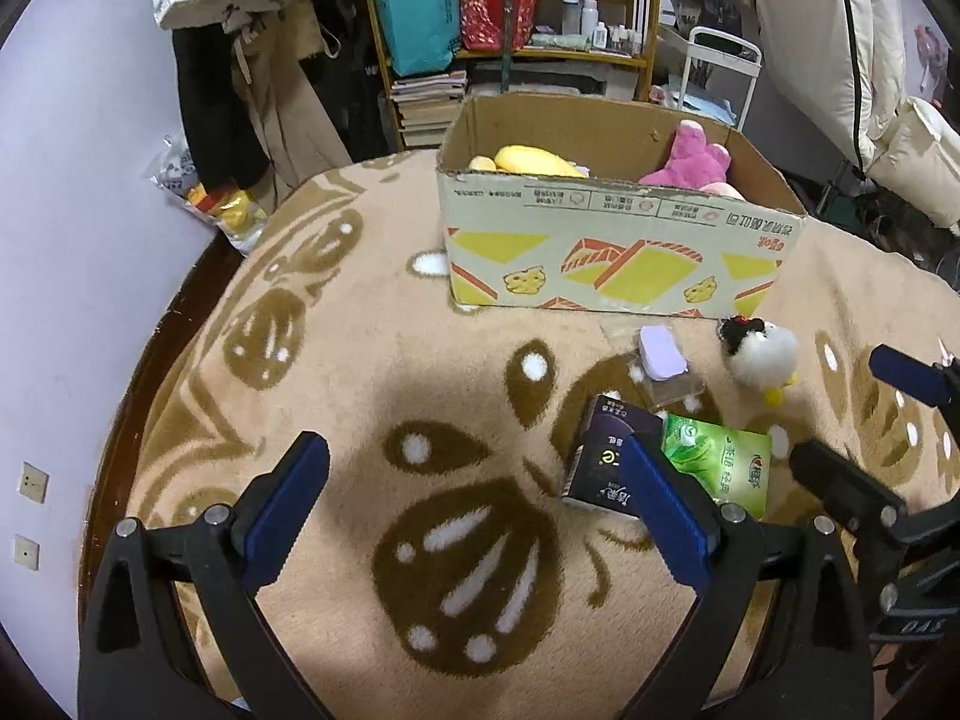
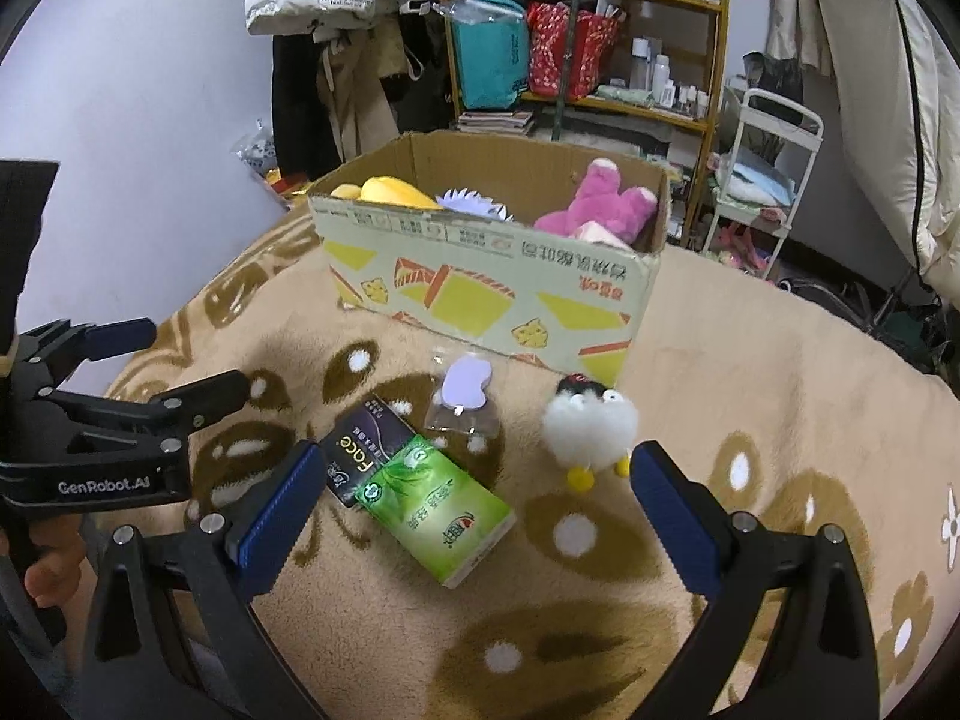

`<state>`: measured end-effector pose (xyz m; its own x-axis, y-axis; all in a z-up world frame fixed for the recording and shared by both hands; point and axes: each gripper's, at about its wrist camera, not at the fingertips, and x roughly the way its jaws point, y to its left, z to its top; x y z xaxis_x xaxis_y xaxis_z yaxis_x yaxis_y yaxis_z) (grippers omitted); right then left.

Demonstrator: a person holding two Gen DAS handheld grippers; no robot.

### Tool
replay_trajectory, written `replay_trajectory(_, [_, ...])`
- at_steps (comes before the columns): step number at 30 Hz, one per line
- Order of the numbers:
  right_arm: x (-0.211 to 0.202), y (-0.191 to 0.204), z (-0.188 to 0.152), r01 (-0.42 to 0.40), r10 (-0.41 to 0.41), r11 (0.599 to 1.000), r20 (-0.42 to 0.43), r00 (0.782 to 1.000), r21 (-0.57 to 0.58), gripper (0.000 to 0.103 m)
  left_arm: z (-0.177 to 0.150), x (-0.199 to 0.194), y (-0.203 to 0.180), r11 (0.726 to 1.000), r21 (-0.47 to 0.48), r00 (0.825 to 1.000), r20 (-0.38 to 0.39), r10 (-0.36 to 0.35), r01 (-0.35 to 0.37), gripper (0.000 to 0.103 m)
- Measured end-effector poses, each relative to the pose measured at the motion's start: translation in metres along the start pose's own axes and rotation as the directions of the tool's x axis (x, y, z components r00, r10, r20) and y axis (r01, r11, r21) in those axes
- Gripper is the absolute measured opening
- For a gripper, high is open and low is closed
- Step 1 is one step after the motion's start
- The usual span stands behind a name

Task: Organize soft objects
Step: 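Withdraw both tools from the box toward the white penguin plush, then grasp the dark Face tissue pack with the left tool while the right tool grasps the green tissue pack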

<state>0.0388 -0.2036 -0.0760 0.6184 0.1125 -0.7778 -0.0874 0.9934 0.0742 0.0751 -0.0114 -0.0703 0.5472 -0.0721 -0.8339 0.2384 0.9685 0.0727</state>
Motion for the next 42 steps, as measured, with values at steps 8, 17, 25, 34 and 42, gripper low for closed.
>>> replay_trajectory(8, [0.02, 0.005, -0.004, -0.004, 0.003, 1.0, -0.053, 0.999, -0.016, 0.103, 0.003, 0.023, -0.008, 1.0, 0.011, 0.998, -0.061, -0.02, 0.021, 0.096])
replay_trajectory(17, [0.048, 0.013, -0.013, -0.007, -0.001, 0.999, -0.166, 0.986, -0.05, 0.103, 0.002, 0.046, -0.02, 0.997, 0.023, 0.988, -0.138, -0.071, 0.075, 0.096])
replay_trajectory(25, [0.065, 0.024, -0.021, -0.049, 0.027, 0.994, -0.224, 0.974, -0.094, 0.103, -0.006, 0.069, -0.032, 0.994, 0.053, 0.971, -0.223, -0.083, 0.097, 0.096])
replay_trajectory(34, [0.089, 0.029, -0.029, -0.051, 0.01, 0.99, -0.293, 0.956, -0.131, 0.099, -0.007, 0.086, -0.033, 0.991, 0.018, 0.953, -0.276, -0.125, 0.135, 0.096])
replay_trajectory(42, [0.099, 0.022, -0.029, -0.021, -0.015, 0.993, -0.297, 0.955, -0.12, 0.099, -0.004, 0.091, -0.035, 0.99, 0.031, 0.951, -0.285, -0.124, 0.139, 0.096])
